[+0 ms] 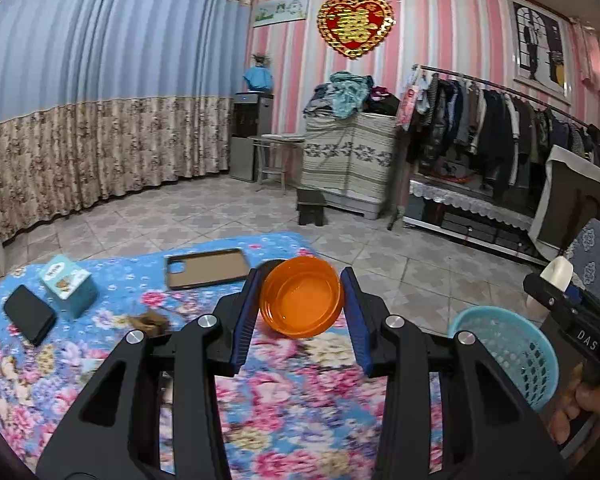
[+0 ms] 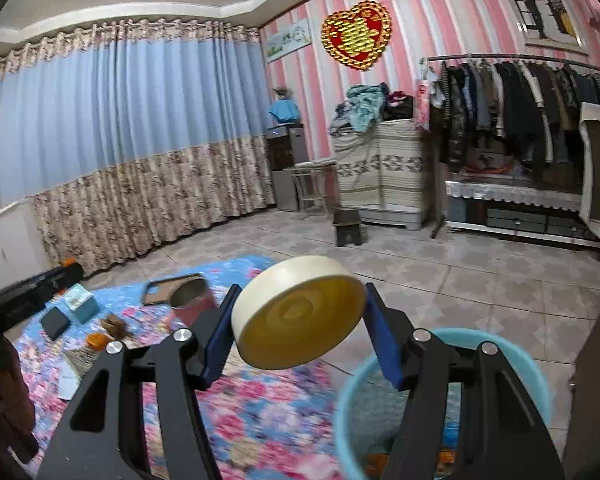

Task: Collect trash
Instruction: 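Lift and carry the orange bowl and cream lid over the wastebasket, then open both grippers to drop the bowl and lid into the wastebasket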

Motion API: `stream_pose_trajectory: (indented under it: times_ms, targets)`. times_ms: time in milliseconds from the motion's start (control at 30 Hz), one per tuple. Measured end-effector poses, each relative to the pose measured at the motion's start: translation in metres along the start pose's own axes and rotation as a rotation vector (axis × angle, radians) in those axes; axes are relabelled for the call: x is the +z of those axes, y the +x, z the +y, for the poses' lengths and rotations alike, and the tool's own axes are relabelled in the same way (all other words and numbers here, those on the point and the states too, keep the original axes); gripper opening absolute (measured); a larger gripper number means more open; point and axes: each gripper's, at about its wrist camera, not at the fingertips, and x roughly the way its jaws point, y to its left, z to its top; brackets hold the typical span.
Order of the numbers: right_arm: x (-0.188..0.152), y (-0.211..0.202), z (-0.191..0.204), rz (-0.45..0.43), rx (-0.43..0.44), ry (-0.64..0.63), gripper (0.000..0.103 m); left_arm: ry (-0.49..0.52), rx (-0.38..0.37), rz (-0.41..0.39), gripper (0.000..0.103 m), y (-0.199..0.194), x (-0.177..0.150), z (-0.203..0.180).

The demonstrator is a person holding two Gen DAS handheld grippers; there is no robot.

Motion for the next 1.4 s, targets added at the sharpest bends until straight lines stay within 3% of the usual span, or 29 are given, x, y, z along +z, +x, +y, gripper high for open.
stream_pose_trajectory:
  times_ms: [500,567,867,1000,1100,1400]
  targets:
    - [0.005,-0.034,-0.088,0.034,-0.167,-0.050,0.060,0.106,-0.223,0.036,0.039,0.044,-0.017,-0.122]
    - [0.007,-0.041,-0.095,0.035,-0.181,-0.049,0.060,0.097,-0.284,0.057,0.039,0.051,-0.020,-0.136]
    - [-0.006,-0.037,-0.120,0.085,-0.206,-0.028,0.060,0.130,-0.384,0.146,0.039,0.087,-0.054,-0.194]
    - [-0.006,-0.033,-0.124,0.096,-0.206,-0.013,0.060,0.118,-0.420,0.188,0.048,0.099,-0.062,-0.201]
    - [-0.006,-0.032,-0.124,0.096,-0.204,-0.011,0.062,0.098,-0.408,0.169,0.059,0.098,-0.059,-0.196]
    - [-0.012,-0.028,-0.109,0.093,-0.173,-0.011,0.062,0.086,-0.354,0.134,0.060,0.083,-0.041,-0.167]
